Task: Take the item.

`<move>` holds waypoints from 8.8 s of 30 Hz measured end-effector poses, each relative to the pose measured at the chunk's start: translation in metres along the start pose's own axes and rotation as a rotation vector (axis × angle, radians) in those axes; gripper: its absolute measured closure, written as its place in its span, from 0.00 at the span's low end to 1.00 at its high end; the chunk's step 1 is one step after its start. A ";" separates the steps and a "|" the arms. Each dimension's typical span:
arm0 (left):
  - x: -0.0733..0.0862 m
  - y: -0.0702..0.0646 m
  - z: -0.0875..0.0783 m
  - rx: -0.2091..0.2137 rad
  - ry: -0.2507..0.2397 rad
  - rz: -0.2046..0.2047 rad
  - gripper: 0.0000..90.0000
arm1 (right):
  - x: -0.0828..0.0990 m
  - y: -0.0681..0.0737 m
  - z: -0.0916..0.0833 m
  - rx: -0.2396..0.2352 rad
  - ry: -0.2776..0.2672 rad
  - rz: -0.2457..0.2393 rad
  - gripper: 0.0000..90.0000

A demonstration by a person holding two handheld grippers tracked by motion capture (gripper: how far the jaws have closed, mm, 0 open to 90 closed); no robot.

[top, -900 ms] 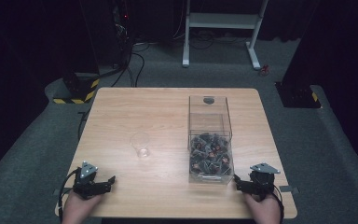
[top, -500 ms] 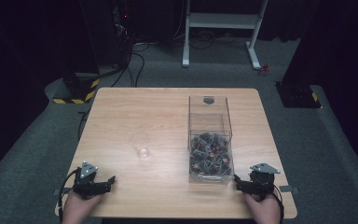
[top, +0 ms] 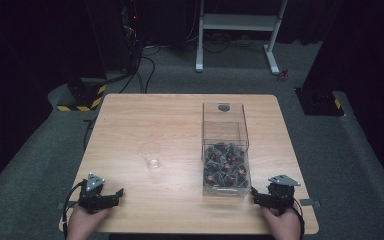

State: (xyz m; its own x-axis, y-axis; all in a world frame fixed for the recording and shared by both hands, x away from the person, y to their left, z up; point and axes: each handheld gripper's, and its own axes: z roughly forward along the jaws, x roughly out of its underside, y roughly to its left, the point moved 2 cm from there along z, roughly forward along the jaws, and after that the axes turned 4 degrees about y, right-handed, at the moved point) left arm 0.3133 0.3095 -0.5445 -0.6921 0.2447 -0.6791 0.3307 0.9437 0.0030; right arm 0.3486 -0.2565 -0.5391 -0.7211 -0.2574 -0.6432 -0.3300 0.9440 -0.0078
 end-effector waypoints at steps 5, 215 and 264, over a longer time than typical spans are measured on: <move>0.000 0.000 0.000 -0.001 -0.003 0.002 0.12 | 0.000 0.000 0.000 0.001 0.000 0.001 0.08; -0.176 -0.236 0.031 0.434 -0.241 0.301 1.00 | -0.002 0.001 0.002 -0.008 -0.006 -0.019 0.09; -0.182 -0.212 0.001 0.413 -0.359 0.245 1.00 | -0.002 0.001 0.002 -0.009 -0.006 -0.019 0.09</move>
State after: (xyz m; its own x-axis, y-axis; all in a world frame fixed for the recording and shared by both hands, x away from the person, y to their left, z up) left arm 0.3696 0.0648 -0.4220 -0.3279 0.2863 -0.9003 0.7254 0.6868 -0.0459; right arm 0.3510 -0.2545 -0.5393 -0.7109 -0.2741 -0.6477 -0.3489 0.9371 -0.0137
